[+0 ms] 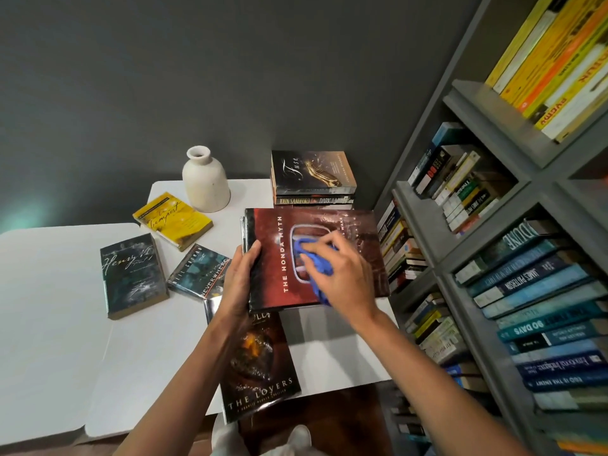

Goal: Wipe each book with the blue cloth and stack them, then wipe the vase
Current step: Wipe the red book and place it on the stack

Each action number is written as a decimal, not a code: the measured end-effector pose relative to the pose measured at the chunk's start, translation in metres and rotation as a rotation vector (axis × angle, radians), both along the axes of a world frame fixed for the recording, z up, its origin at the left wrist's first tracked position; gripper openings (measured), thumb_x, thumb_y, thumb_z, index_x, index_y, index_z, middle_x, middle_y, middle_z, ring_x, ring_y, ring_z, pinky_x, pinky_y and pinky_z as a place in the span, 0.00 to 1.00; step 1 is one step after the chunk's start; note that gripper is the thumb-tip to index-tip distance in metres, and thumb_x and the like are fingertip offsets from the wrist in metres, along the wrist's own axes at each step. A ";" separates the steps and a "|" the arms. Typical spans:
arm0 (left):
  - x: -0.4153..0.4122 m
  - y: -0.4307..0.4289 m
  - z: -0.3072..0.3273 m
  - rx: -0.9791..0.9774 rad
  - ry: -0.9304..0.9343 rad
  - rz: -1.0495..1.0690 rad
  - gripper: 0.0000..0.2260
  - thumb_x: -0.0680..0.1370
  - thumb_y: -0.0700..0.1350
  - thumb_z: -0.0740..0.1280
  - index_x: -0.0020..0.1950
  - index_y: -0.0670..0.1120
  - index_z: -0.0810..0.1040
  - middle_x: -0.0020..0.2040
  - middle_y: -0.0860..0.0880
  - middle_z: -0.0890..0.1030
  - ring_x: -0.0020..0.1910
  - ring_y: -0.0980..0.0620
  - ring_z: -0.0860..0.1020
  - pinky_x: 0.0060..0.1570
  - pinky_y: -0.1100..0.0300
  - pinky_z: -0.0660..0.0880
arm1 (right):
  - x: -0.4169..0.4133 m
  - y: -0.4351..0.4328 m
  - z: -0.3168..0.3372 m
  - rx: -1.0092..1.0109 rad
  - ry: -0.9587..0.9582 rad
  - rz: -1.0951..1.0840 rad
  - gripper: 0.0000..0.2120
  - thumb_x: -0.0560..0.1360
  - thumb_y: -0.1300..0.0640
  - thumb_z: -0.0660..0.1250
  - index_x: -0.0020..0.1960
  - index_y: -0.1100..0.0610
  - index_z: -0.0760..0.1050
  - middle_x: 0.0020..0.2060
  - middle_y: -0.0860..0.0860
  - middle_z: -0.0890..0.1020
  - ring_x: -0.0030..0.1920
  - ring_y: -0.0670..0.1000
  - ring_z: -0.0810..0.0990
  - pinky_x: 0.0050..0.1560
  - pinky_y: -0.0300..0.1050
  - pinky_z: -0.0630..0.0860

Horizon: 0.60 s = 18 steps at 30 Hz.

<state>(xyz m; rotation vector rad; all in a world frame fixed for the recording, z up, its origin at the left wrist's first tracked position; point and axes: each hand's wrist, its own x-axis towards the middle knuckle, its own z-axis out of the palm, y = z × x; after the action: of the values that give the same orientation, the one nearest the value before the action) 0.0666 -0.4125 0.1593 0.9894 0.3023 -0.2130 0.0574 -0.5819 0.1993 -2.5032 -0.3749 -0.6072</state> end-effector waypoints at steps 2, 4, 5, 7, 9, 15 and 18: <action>-0.003 0.003 0.000 0.006 0.012 -0.016 0.20 0.71 0.57 0.72 0.58 0.50 0.77 0.60 0.40 0.81 0.55 0.42 0.80 0.56 0.43 0.78 | 0.010 -0.014 0.002 0.036 0.008 -0.110 0.09 0.74 0.51 0.70 0.53 0.52 0.81 0.44 0.47 0.75 0.39 0.49 0.78 0.35 0.49 0.80; -0.004 0.002 0.002 -0.001 0.012 -0.039 0.18 0.71 0.56 0.71 0.58 0.50 0.77 0.58 0.41 0.82 0.52 0.43 0.81 0.54 0.46 0.79 | 0.023 -0.011 0.009 0.089 -0.001 -0.205 0.09 0.74 0.51 0.70 0.53 0.53 0.81 0.44 0.48 0.75 0.38 0.50 0.78 0.35 0.48 0.78; -0.005 0.000 0.004 -0.002 0.009 -0.050 0.18 0.70 0.56 0.72 0.57 0.50 0.77 0.57 0.41 0.82 0.51 0.44 0.82 0.53 0.47 0.79 | 0.027 -0.002 0.012 0.096 -0.017 -0.211 0.09 0.74 0.51 0.70 0.52 0.53 0.82 0.43 0.48 0.76 0.38 0.50 0.78 0.35 0.46 0.77; -0.005 -0.002 0.008 -0.008 0.003 -0.047 0.21 0.69 0.56 0.74 0.58 0.49 0.78 0.59 0.40 0.82 0.53 0.43 0.81 0.57 0.45 0.77 | 0.022 0.020 0.017 0.091 -0.048 -0.118 0.10 0.74 0.51 0.70 0.52 0.54 0.82 0.43 0.49 0.76 0.39 0.49 0.77 0.37 0.42 0.76; -0.004 0.000 0.008 -0.013 -0.020 -0.028 0.23 0.69 0.56 0.73 0.61 0.47 0.78 0.61 0.39 0.80 0.56 0.41 0.79 0.60 0.44 0.75 | 0.006 0.033 0.014 0.050 -0.043 0.025 0.11 0.74 0.51 0.69 0.53 0.54 0.82 0.44 0.48 0.76 0.40 0.48 0.76 0.39 0.42 0.77; -0.010 0.006 0.009 0.013 -0.023 -0.026 0.17 0.72 0.53 0.70 0.58 0.48 0.77 0.51 0.44 0.84 0.45 0.48 0.83 0.45 0.53 0.82 | 0.000 -0.007 0.007 0.006 -0.023 -0.047 0.09 0.73 0.52 0.71 0.52 0.53 0.82 0.43 0.47 0.76 0.38 0.47 0.77 0.36 0.43 0.78; -0.012 0.004 0.011 0.039 -0.016 -0.070 0.18 0.73 0.54 0.72 0.58 0.48 0.77 0.53 0.43 0.84 0.48 0.46 0.83 0.51 0.50 0.80 | 0.026 0.001 0.017 0.079 -0.032 -0.178 0.10 0.73 0.53 0.72 0.53 0.55 0.82 0.42 0.49 0.76 0.36 0.48 0.76 0.34 0.41 0.74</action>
<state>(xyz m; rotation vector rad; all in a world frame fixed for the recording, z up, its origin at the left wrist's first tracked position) 0.0545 -0.4085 0.1701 1.0405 0.2582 -0.2634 0.0838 -0.5805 0.2162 -2.4700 -0.1369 -0.7183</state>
